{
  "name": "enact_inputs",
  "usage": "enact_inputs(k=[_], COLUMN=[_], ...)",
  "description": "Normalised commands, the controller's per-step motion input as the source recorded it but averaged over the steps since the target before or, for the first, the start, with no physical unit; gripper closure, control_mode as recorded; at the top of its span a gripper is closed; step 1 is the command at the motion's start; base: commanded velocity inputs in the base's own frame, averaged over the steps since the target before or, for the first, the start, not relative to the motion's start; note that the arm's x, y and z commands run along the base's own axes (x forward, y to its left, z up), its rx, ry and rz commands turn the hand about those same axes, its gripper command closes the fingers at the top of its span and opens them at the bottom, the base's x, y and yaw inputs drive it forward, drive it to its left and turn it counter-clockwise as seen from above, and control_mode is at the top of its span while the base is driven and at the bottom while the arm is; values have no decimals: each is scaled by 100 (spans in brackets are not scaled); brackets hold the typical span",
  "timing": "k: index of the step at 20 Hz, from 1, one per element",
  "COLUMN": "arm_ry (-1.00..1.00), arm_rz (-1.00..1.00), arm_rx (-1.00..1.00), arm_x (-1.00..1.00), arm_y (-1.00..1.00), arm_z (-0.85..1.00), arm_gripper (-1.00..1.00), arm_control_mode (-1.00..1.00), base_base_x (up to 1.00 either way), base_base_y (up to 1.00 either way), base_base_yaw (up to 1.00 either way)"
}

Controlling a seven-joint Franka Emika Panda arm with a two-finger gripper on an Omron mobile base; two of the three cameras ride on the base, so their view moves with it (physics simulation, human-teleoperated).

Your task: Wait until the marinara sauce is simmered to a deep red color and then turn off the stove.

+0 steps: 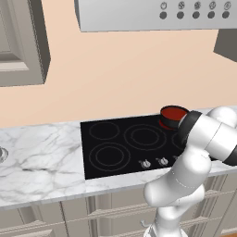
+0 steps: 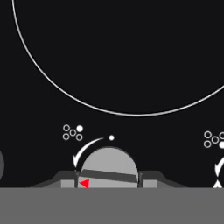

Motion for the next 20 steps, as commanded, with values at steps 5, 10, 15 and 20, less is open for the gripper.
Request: enact_inputs(k=[5,10,15,20], arm_ry=[0,0,0,0], arm_rz=[0,0,-6,-14], arm_rx=[0,0,0,0], arm_x=[0,0,0,0], arm_y=[0,0,0,0], arm_z=[0,0,0,0], arm_gripper=[100,100,100,100], arm_control_mode=[-100,-100,-100,-100], base_base_x=[0,0,0,0], base_base_y=[0,0,0,0], base_base_yaw=[0,0,0,0])
